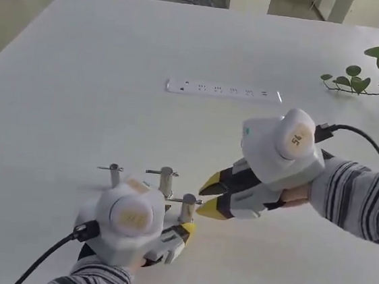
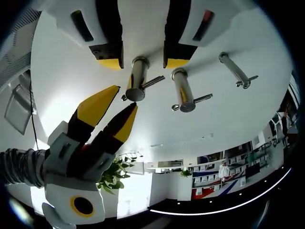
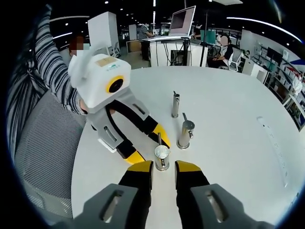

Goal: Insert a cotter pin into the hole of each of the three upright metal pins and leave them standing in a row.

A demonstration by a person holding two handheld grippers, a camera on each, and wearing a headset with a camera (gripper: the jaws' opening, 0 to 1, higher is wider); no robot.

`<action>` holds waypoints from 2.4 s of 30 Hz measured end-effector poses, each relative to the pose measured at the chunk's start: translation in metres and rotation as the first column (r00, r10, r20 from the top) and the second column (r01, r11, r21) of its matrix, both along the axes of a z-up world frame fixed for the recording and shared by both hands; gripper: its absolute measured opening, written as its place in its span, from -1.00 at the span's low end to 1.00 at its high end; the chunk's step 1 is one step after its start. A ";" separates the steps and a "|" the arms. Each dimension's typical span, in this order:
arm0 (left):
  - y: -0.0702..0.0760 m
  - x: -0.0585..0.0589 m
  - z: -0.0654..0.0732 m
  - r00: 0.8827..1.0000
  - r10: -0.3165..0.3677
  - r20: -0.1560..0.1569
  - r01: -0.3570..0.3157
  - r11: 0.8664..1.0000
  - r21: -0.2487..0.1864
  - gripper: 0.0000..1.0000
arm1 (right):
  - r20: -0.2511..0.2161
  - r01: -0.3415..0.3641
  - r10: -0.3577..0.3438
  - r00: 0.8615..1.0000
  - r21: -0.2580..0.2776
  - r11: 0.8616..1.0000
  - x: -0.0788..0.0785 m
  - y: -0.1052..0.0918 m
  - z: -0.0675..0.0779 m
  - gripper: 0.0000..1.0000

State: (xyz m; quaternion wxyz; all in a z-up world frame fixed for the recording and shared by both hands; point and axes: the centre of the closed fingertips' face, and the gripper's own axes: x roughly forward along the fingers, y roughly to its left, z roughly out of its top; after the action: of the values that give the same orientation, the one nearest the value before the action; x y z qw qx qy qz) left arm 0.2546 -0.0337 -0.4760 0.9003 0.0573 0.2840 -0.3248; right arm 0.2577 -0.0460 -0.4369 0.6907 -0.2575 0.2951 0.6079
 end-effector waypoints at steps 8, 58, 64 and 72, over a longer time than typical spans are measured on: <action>0.006 -0.010 0.013 0.997 -0.068 0.023 0.069 0.997 -0.038 -0.15 | 0.008 0.002 -0.002 1.000 -0.009 1.000 -0.003 0.008 -0.006 -0.71; 0.039 -0.030 0.052 0.998 -0.017 0.055 0.021 0.998 -0.066 0.48 | 0.024 0.032 -0.032 0.999 -0.026 0.999 0.033 -0.013 0.000 -0.84; 0.045 -0.028 0.052 0.998 -0.011 0.061 0.014 0.999 -0.050 0.50 | 0.023 0.031 -0.030 0.999 -0.040 0.999 0.035 -0.017 -0.002 -0.84; 0.047 -0.027 0.052 0.999 0.003 0.053 0.000 0.999 -0.053 0.49 | 0.011 0.028 -0.027 1.000 -0.040 0.999 0.041 -0.021 -0.004 -0.84</action>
State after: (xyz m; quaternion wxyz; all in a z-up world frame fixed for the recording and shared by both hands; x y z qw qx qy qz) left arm 0.2278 0.0132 -0.4243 0.9090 0.0419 0.2513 -0.3299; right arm 0.2987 -0.0668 -0.4414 0.6952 -0.2705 0.3072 0.5909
